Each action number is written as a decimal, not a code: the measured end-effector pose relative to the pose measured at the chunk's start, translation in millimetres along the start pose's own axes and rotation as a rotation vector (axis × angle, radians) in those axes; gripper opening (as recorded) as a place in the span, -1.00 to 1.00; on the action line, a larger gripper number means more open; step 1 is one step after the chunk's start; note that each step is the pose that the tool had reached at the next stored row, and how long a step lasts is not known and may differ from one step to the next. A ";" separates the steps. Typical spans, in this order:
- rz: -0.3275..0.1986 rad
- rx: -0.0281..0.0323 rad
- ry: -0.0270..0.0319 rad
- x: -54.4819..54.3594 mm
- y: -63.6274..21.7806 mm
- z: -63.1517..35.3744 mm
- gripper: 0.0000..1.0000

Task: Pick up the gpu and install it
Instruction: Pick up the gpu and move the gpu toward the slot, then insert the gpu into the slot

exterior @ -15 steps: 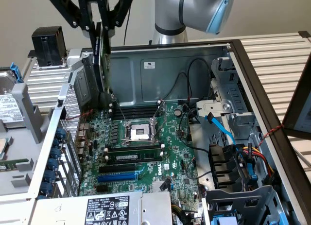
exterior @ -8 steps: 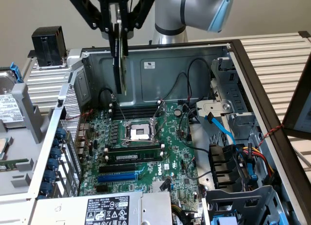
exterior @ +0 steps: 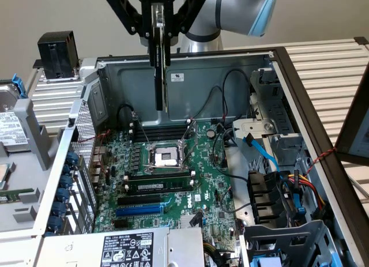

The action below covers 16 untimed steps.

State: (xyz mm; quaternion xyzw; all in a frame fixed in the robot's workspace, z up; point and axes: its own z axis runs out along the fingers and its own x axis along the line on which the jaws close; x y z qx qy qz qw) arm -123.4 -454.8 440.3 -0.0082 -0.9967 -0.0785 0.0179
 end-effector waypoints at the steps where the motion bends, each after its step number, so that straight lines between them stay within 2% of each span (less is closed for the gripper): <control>1: 0.000 0.0000 0.0000 -0.1 0.0 0.0 -0.47; 13: 0.000 0.0004 0.0001 -0.1 0.1 0.0 -0.47; 14: -0.002 0.0058 0.0002 -0.1 1.0 0.2 -0.47; 16: -0.037 0.0079 0.0055 -0.1 0.9 0.3 -0.47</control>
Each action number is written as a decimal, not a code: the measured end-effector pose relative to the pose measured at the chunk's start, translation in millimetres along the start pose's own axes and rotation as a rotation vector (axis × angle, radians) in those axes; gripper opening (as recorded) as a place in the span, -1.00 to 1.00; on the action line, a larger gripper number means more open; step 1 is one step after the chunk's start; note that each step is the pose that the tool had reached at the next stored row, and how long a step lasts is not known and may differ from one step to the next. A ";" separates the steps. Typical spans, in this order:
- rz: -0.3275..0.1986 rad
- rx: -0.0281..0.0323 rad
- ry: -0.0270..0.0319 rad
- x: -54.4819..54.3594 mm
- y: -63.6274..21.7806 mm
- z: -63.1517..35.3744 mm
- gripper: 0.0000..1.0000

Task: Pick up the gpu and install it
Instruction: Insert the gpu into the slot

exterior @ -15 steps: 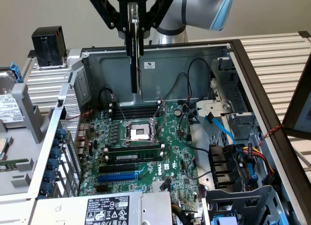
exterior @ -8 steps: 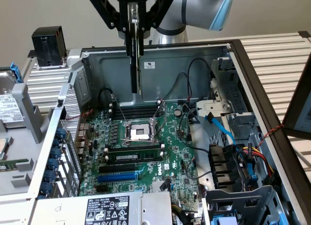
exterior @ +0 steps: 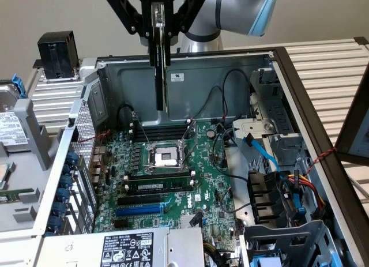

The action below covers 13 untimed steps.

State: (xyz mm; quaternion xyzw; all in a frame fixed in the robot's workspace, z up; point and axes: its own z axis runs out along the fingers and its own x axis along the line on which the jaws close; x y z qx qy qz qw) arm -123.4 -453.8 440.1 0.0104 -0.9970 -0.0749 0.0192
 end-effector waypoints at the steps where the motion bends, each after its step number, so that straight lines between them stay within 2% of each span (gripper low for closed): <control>1: -0.018 0.0008 0.0028 0.0 0.0 0.0 -0.47; 10: -0.180 0.0068 0.0273 0.0 -0.1 0.7 -0.47; 13: -0.233 0.0107 0.0357 0.0 0.0 0.7 -0.47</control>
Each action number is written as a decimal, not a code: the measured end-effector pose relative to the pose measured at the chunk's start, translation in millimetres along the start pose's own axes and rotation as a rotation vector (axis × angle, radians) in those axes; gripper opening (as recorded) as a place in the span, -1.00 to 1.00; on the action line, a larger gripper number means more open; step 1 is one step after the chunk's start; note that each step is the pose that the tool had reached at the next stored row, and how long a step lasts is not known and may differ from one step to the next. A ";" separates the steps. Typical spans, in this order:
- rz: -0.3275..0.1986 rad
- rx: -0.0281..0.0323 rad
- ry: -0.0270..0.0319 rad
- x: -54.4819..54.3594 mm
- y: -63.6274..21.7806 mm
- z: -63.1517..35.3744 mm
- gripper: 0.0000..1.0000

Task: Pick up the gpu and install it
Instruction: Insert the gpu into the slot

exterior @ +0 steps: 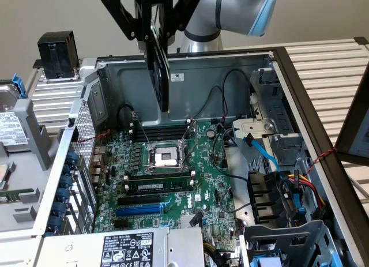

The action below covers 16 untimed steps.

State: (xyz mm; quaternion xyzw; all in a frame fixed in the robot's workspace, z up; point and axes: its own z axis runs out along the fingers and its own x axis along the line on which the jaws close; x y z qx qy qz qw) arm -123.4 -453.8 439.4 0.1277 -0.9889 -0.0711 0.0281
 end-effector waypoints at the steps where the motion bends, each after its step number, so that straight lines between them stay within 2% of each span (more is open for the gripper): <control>1: -0.018 0.0016 0.0030 0.0 0.0 0.0 -0.47; 4: -0.070 0.0086 0.0117 0.0 0.0 0.1 -0.47; 8: -0.130 0.0231 0.0202 0.0 -0.1 0.1 -0.47; 16: -0.273 0.0356 0.0377 0.0 -0.1 0.4 -0.47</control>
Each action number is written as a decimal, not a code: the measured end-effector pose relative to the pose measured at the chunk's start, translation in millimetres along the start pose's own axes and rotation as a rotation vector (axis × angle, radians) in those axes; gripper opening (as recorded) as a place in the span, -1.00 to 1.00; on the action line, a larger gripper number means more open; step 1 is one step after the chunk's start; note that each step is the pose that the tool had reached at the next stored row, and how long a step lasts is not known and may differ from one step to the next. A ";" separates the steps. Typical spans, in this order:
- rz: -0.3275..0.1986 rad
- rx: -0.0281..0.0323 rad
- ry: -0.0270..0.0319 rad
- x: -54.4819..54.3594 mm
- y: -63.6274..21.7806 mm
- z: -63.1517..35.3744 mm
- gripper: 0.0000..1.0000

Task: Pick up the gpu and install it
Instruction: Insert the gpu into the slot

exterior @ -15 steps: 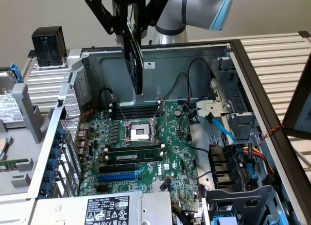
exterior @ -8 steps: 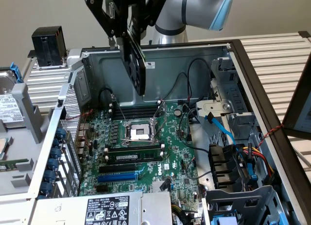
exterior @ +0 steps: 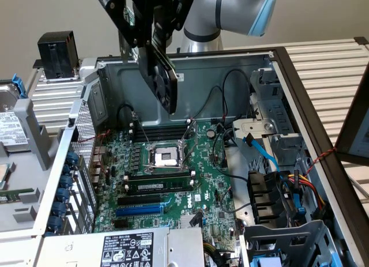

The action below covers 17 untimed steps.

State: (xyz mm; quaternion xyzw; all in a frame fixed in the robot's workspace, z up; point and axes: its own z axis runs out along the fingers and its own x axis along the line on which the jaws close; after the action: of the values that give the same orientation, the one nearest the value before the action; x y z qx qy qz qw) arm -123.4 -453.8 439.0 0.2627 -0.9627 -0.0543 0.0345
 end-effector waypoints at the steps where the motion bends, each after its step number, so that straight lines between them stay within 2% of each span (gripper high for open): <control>1: -0.019 0.0013 0.0016 0.0 0.0 0.1 -0.47; 5: -0.090 0.0088 0.0078 0.0 -0.2 1.3 -0.47; 12: -0.211 0.0276 0.0155 -0.2 -0.5 4.4 -0.47; 17: -0.293 0.0404 0.0255 -0.3 -0.8 6.6 -0.47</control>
State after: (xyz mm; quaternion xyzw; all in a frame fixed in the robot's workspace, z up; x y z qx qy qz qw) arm -123.4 -453.8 432.4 0.4016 -0.9145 -0.0361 0.0331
